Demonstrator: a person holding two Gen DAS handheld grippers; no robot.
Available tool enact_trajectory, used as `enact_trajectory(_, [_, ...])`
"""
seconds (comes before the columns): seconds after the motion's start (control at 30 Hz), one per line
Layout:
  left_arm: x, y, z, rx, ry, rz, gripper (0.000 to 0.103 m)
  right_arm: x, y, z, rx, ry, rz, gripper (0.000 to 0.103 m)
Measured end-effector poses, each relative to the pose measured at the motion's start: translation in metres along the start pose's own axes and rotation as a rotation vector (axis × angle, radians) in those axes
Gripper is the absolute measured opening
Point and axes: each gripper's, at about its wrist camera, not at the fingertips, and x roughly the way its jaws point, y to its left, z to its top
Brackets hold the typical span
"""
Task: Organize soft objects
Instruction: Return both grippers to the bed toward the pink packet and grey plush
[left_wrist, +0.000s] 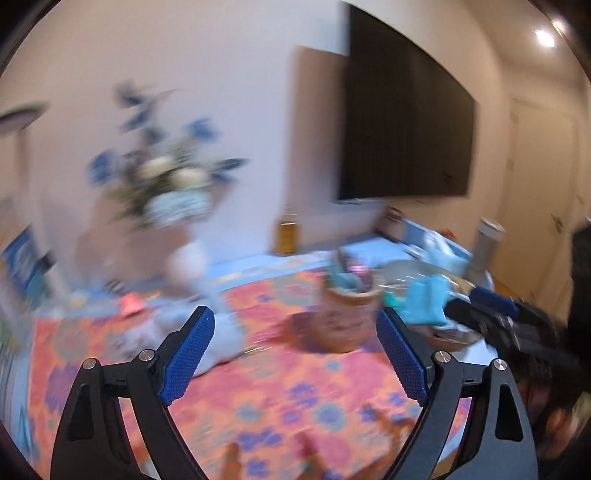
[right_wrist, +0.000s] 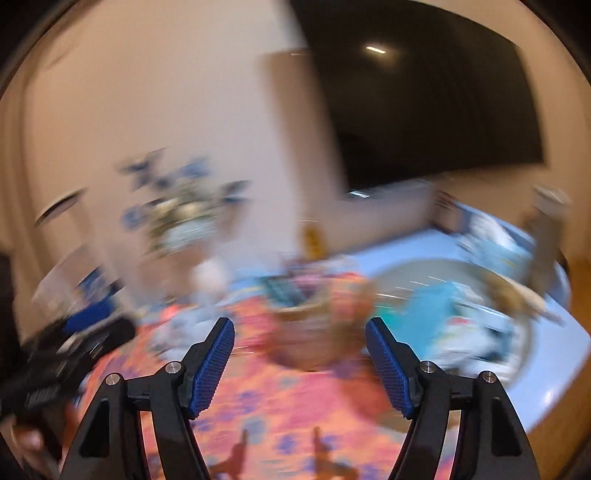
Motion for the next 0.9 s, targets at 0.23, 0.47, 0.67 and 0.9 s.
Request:
enact_trajectory(0.23, [0.016,0.127,-0.063,-0.233,0.103,0.233,0.099,0.060,0.108,-0.050,-0.187,0.042,0.039,0.094])
enact_trajectory(0.47, [0.057,0.171,-0.111,-0.255,0.186,0.305,0.099,0.147,0.121,-0.071,-0.119,0.193,0.021,0.094])
enact_trajectory(0.67, [0.076,0.184,-0.130,-0.321,0.290,0.250,0.100,0.181,0.120,-0.100,-0.188,0.173,-0.107,0.094])
enact_trajectory(0.9, [0.087,0.193,-0.136,-0.368,0.357,0.252,0.102,0.186,0.126,-0.102,-0.237,0.219,-0.118,0.103])
